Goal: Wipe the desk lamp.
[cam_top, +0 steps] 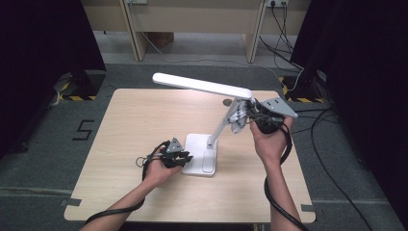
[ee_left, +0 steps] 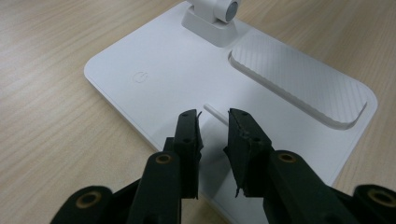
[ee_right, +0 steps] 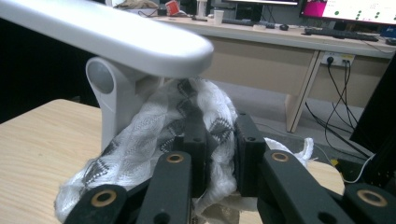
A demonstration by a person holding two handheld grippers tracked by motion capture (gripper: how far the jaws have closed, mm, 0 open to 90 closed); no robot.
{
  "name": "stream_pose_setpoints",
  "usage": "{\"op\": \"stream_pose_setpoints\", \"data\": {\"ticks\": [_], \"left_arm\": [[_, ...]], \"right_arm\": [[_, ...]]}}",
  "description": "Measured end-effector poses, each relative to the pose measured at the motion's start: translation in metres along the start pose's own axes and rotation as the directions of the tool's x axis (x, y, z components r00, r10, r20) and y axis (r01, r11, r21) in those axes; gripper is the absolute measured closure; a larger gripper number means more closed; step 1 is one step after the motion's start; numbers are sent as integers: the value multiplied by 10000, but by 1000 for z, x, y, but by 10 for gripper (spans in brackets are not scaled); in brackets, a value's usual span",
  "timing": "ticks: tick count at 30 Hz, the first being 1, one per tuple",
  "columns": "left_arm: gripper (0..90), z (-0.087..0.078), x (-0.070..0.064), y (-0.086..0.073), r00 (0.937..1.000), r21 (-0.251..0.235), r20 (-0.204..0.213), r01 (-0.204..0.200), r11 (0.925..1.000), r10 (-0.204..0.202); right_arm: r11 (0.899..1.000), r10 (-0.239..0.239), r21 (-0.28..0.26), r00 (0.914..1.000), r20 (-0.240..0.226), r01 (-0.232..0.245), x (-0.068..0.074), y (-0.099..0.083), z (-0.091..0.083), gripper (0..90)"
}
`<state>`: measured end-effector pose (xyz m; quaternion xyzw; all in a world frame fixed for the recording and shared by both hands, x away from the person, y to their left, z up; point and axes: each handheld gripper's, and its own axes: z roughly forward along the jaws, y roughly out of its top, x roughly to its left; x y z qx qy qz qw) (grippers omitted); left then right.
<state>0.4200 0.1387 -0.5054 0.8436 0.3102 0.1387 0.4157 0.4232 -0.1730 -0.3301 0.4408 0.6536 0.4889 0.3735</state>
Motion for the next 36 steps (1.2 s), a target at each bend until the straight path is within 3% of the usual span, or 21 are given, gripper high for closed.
{"op": "stream_pose_setpoints", "data": {"ticks": [19,36], "left_arm": [[729,0,0,0,10000,12,-14,-27,10000,27],[729,0,0,1,10000,33,-47,-55,10000,55]], "right_arm": [[9933,72,1158,9995,-300,-36,16,-41,28,794],[9698,296,2435,9964,-795,-94,34,-86,49,793]]}}
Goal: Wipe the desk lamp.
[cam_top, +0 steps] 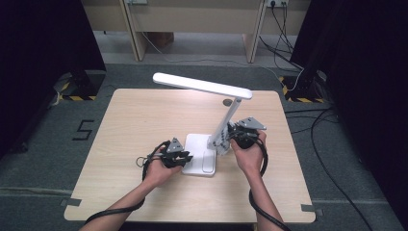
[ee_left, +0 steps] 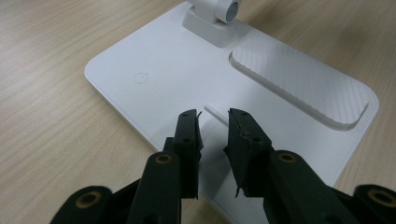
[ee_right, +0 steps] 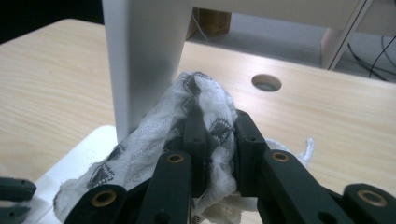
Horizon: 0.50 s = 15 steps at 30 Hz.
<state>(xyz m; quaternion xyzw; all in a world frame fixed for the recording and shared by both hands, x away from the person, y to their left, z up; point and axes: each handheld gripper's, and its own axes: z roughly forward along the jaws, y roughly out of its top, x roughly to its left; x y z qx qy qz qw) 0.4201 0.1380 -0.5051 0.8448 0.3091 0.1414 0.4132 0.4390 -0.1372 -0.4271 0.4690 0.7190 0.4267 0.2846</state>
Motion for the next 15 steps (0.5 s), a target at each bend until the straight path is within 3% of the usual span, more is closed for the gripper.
{"op": "stream_pose_setpoints", "data": {"ticks": [6,9,15], "left_arm": [[729,0,0,0,10000,6,-4,-2,10000,2],[729,0,0,0,10000,8,-10,10,10000,-10],[729,0,0,0,10000,14,-13,0,10000,0]], "right_arm": [[9979,-89,633,9995,-318,109,3,-10,5,793],[9972,-209,707,9994,-278,228,-1,-10,4,793],[9973,-509,566,9953,825,463,-8,-2,-2,793]]}}
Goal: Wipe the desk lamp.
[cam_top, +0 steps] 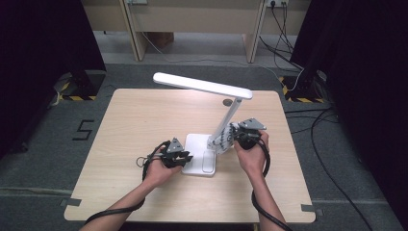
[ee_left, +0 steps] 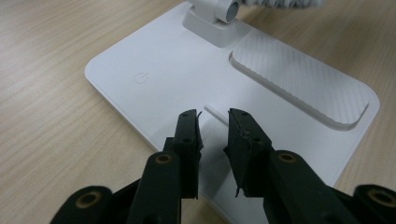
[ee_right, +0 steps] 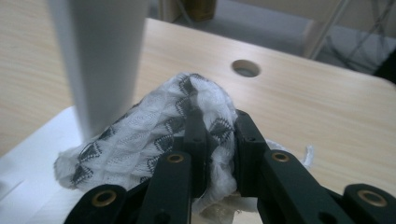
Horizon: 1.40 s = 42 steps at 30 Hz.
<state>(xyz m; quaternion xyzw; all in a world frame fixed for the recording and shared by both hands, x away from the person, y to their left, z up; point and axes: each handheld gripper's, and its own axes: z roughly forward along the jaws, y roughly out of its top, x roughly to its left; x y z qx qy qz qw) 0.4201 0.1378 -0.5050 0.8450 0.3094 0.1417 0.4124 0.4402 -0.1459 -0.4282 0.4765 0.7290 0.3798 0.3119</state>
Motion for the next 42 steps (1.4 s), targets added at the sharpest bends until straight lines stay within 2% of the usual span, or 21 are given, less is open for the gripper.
{"op": "stream_pose_setpoints", "data": {"ticks": [7,11,13,16,20,21,27,29,33,36,42], "left_arm": [[729,0,0,0,10000,9,-7,-13,10000,13],[729,0,0,0,10000,16,-5,-13,10000,13],[729,0,0,0,10000,19,3,-13,10000,13],[729,0,0,0,10000,4,8,-9,10000,9],[729,0,0,0,10000,5,-8,-7,10000,7],[729,0,0,0,10000,22,-12,-21,10000,21],[729,0,0,0,10000,27,-7,-22,10000,22],[729,0,0,1,10000,33,-9,-19,10000,19],[729,1,-1,0,10000,-3,-34,11,10000,-11],[729,1,-1,0,10000,-9,-42,20,10000,-20],[729,0,-1,0,10000,10,-46,14,10000,-14]], "right_arm": [[10000,-76,63,9931,1173,70,-3,2,6,793],[9999,118,30,9872,1592,-124,-2,0,12,793],[9996,267,-107,9874,1561,-254,1,-1,15,792],[9994,314,-149,9931,1134,-299,5,-2,20,790],[9993,354,76,9973,649,-360,12,-4,28,789],[9988,457,157,9978,489,-465,14,-5,30,789],[9959,398,823,9986,-360,-367,16,-11,31,790],[9938,334,1082,9970,-698,-257,17,-13,29,791],[9900,507,1369,9908,-1252,-333,21,-19,22,793],[9851,577,1701,9824,-1778,-271,23,-25,19,793],[9765,652,2155,9658,-2509,-99,30,-36,17,794]]}}
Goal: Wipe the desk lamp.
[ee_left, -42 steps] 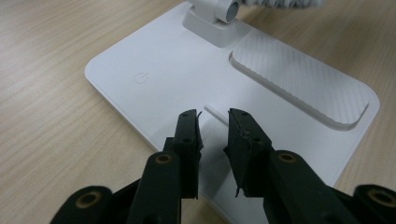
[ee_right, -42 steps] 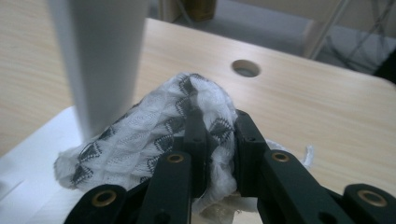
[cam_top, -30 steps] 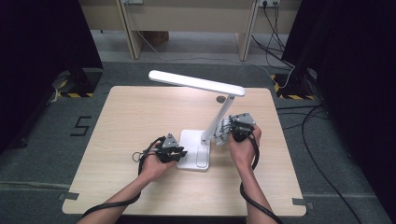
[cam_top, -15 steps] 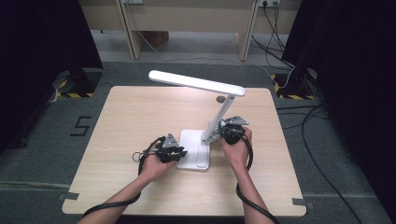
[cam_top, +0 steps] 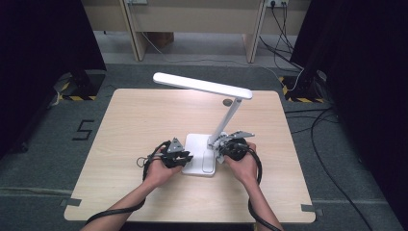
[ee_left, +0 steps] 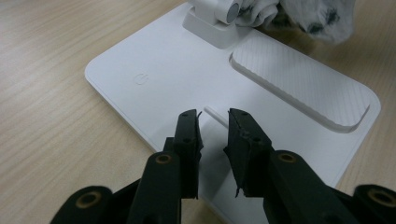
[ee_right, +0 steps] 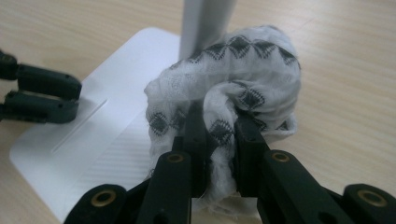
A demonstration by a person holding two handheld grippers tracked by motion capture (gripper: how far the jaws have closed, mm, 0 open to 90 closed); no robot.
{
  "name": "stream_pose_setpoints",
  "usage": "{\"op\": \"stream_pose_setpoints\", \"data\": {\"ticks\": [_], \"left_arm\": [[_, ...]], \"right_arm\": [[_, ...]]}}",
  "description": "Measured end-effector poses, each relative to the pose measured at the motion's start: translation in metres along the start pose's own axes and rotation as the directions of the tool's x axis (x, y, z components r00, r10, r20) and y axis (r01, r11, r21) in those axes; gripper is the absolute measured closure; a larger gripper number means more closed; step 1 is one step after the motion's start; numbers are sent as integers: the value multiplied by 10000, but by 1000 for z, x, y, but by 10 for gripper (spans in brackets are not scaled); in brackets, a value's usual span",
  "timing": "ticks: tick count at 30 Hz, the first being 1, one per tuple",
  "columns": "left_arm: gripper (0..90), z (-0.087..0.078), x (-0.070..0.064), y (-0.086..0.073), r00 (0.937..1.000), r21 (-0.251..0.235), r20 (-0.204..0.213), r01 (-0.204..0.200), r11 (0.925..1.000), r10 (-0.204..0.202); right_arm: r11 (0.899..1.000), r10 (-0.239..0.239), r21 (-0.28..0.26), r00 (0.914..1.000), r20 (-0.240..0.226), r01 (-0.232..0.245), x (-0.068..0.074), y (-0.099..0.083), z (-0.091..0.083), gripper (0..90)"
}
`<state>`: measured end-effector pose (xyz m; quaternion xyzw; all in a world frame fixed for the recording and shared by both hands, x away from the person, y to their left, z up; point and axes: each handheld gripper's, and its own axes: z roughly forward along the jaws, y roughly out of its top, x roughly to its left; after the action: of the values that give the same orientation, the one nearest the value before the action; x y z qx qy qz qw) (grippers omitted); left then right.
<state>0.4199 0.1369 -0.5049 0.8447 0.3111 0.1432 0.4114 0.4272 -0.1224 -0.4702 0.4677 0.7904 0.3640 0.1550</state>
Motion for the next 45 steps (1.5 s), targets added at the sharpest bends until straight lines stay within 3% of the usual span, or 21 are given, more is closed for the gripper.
{"op": "stream_pose_setpoints", "data": {"ticks": [9,20,36,40,45], "left_arm": [[729,0,0,0,10000,-23,-14,4,10000,-4],[730,0,0,0,10000,-9,-12,17,10000,-17],[729,0,0,0,10000,-6,-24,97,10000,-97],[725,0,-1,0,9999,-16,-45,136,9999,-136],[721,0,-1,-1,9998,-58,-49,210,9998,-211]], "right_arm": [[9986,-207,472,9979,-614,236,13,-14,1,794],[9920,-951,738,9904,-1006,1027,24,-21,-9,795],[9815,-1120,1329,9761,-1862,1379,32,-42,-31,794],[9834,-1066,1263,9784,-1770,1300,30,-44,-39,794],[9938,-683,808,9930,-959,762,12,-42,-54,792]]}}
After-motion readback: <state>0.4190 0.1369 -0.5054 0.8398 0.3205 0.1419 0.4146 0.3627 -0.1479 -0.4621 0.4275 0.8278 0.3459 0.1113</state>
